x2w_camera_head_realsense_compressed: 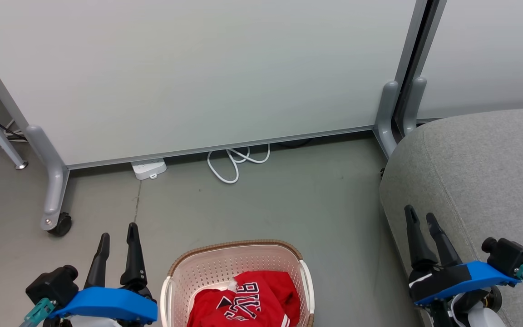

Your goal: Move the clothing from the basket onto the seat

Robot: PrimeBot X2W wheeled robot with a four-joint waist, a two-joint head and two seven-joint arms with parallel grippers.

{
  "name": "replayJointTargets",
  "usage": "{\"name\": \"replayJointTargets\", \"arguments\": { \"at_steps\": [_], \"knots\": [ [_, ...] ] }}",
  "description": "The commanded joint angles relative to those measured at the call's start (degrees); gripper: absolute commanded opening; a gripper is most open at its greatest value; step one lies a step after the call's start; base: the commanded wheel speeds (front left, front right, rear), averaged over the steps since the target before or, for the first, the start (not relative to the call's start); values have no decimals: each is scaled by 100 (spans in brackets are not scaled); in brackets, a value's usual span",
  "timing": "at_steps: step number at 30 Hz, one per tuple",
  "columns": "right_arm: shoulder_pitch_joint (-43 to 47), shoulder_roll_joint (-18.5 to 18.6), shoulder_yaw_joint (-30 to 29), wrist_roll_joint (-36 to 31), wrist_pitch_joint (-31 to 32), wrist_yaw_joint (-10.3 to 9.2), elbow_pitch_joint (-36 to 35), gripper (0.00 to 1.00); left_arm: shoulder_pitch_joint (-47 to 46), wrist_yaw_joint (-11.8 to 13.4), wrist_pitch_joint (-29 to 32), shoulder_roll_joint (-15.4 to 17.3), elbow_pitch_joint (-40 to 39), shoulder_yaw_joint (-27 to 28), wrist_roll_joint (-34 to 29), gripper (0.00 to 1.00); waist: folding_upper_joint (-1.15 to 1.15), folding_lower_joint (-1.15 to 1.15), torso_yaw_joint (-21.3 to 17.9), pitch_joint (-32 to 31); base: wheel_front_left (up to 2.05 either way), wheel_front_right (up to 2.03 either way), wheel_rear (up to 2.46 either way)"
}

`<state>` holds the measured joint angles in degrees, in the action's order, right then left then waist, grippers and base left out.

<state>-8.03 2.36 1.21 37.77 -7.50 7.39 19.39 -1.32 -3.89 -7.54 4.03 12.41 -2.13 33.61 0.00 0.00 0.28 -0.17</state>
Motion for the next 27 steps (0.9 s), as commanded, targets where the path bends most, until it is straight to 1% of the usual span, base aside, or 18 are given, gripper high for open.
{"name": "replayJointTargets", "arguments": {
  "at_steps": [1, 13, 27],
  "knots": [
    [-173, 47, 19, -168, -63, 10, -25, 100, -24, -16, -58, 57, -40, -13, -173, 100, 0, 0, -1, 0, 0, 0, 0],
    [-197, 54, 73, -878, -239, 11, 39, 100, 0, 23, -237, 31, -16, -45, -789, 100, 0, 0, -4, 9, 0, 0, 0],
    [-273, 61, 84, -1706, -438, 13, 185, 100, 46, 12, -433, 5, -7, -82, -1518, 100, 0, 0, 9, 5, 0, 0, 0]
  ]
}}
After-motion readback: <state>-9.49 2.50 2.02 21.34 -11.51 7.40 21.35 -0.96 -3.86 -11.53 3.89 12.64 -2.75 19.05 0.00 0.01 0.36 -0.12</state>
